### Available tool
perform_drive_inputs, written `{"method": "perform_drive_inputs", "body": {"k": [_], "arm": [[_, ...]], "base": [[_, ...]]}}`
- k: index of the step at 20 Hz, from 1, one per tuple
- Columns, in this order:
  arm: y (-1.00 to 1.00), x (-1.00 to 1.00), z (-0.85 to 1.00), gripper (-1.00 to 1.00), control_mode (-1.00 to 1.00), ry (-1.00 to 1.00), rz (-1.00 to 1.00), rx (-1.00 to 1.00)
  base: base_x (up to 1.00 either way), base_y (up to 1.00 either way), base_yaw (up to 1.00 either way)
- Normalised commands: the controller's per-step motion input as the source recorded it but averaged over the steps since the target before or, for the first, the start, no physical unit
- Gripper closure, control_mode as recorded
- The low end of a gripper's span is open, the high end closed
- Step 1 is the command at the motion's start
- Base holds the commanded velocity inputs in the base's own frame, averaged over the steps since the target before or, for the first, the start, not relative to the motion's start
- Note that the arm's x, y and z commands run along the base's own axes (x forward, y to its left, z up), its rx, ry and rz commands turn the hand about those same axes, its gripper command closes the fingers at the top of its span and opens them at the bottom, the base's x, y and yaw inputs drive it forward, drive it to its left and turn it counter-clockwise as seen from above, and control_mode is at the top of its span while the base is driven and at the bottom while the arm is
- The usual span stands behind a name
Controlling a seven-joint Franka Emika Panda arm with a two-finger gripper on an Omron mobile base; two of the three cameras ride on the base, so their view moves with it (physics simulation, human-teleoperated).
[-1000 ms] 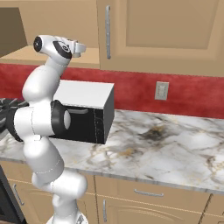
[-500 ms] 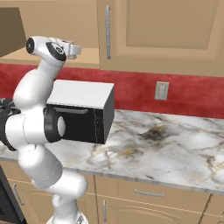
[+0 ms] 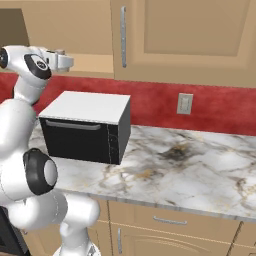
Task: The dining table condiment station is running low on shaker. Refill the condiment station by opening the cabinet and taking the shaker from the cabinet and placing it on the dining table.
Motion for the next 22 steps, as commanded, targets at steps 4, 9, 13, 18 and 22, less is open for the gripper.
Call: {"method": "perform_drive_inputs", "body": {"k": [4, 9, 13, 18, 22], "arm": [[-0.24, -1.00, 0.05, 1.00, -1.00, -0.01, 0.01, 0.00], [-0.35, -1.00, 0.00, 1.00, -1.00, 0.00, 0.06, -0.03], [-0.69, -1.00, 0.00, 1.00, -1.00, 0.00, 0.14, -0.04], [-1.00, -1.00, 0.00, 1.00, -1.00, 0.00, 0.28, -0.05], [-1.00, -1.00, 0.00, 1.00, -1.00, 0.00, 0.34, -0.06]], "base": [[0.00, 0.00, 0.00], [0.00, 0.00, 0.00], [0.00, 0.00, 0.00], [0.00, 0.00, 0.00], [0.00, 0.00, 0.00]]}}
